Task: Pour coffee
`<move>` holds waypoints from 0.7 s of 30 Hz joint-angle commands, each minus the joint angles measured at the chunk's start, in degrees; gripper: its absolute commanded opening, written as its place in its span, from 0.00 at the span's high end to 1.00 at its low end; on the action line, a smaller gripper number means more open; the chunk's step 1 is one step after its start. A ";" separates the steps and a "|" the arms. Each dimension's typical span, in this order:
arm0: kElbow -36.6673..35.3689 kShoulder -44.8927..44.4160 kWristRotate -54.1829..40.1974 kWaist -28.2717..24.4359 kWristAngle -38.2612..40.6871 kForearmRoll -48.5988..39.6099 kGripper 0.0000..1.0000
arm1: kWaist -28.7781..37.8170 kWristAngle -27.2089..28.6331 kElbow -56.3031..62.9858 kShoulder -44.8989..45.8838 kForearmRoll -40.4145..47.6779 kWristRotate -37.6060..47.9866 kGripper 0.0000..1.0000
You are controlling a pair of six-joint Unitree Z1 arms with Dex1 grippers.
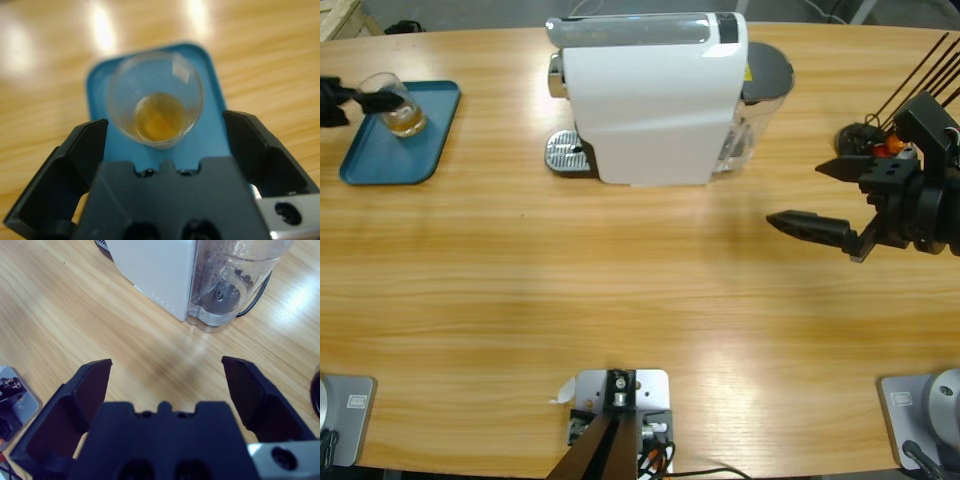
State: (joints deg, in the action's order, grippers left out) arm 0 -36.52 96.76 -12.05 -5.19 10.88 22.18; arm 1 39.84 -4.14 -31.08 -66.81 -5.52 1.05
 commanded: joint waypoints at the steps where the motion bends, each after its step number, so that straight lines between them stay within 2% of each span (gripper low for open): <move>1: 0.68 -24.58 0.98 8.75 -3.19 -20.51 0.01 | 0.68 0.12 0.44 0.73 -2.09 0.35 0.00; 5: 1.37 -36.61 4.23 19.53 -1.26 -33.60 0.01 | 0.68 0.61 0.05 0.75 -2.87 0.28 0.00; 7: 1.17 -40.28 5.81 22.25 1.76 -38.98 0.01 | 0.68 1.07 -0.14 0.87 -3.66 0.27 0.00; 10: 1.21 -43.57 6.83 27.70 8.27 -43.38 0.01 | 0.68 2.07 -1.62 1.33 -6.96 -0.05 0.00; 12: 1.49 -44.38 6.87 31.68 9.16 -44.98 0.01 | 0.68 3.49 -2.37 2.17 -9.14 -1.23 0.00; 18: 0.61 -46.15 8.22 33.13 9.69 -47.07 0.01 | 0.68 10.35 -3.25 8.87 -13.27 -2.16 0.00; 21: -1.29 -45.99 8.27 33.13 9.60 -48.37 0.01 | 0.68 11.77 -3.57 11.03 -14.47 -2.11 0.00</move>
State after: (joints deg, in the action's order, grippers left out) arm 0 -36.62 52.60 -4.98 27.14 19.71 -23.62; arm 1 39.94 3.68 -34.18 -62.24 -17.05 -0.39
